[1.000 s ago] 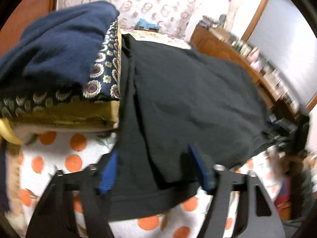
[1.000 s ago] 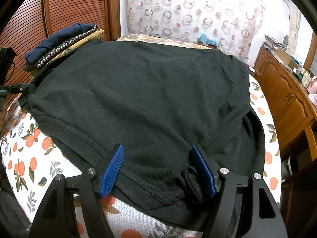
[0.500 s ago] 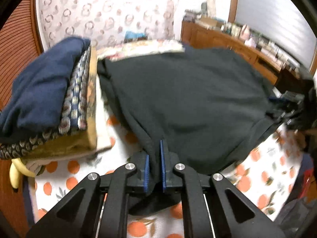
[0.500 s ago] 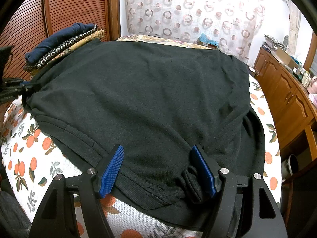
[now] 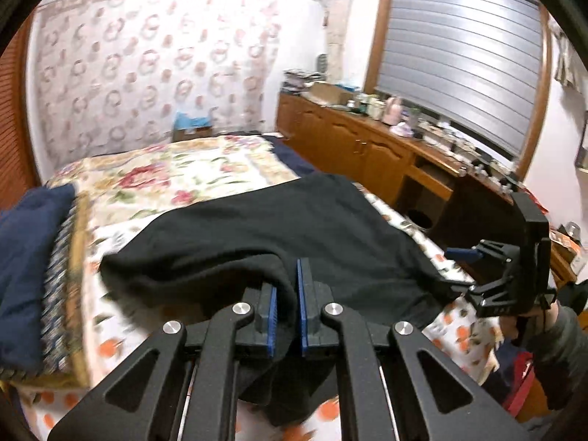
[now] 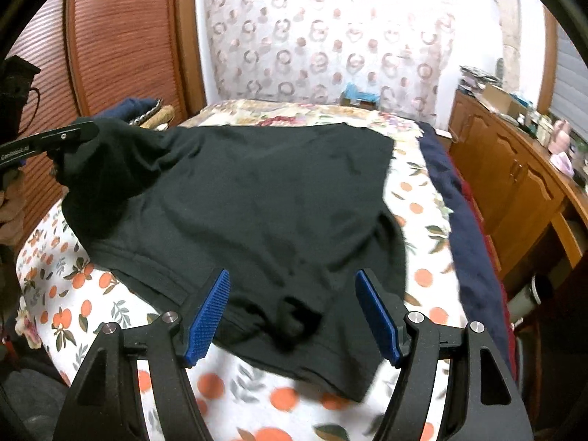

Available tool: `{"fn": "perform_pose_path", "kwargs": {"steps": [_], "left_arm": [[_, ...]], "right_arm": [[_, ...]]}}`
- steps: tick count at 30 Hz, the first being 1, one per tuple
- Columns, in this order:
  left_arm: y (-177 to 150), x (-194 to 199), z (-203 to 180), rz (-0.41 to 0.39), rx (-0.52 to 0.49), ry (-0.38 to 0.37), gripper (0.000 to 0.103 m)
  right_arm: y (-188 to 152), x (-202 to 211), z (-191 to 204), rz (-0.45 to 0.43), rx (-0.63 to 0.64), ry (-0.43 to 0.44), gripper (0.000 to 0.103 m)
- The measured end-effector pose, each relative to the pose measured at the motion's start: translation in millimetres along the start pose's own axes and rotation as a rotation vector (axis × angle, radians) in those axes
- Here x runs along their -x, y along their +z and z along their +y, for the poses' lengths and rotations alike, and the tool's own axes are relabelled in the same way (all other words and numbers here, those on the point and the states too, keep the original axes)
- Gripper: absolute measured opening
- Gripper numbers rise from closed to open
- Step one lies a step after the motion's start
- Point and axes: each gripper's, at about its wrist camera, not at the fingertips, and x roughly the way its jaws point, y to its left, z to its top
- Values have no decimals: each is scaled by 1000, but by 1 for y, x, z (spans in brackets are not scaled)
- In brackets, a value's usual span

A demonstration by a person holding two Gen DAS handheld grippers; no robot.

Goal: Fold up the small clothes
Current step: 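Grasp the folded black shirt with the left gripper and pull it toward the bed center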

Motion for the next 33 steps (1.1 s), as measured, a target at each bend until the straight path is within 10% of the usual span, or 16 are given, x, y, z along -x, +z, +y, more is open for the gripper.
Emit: {"fn": "perform_pose_path", "kwargs": {"steps": [22, 30, 33], "left_arm": [[18, -51, -81, 123, -106, -174, 15], [9, -25, -78, 78, -107, -155, 72], [4, -9, -67, 46, -94, -128, 79]], "right_arm": [[-27, 24, -13, -32, -86, -1, 73], [-19, 22, -19, -42, -88, 1, 73], [-18, 21, -15, -46, -81, 11, 73]]}}
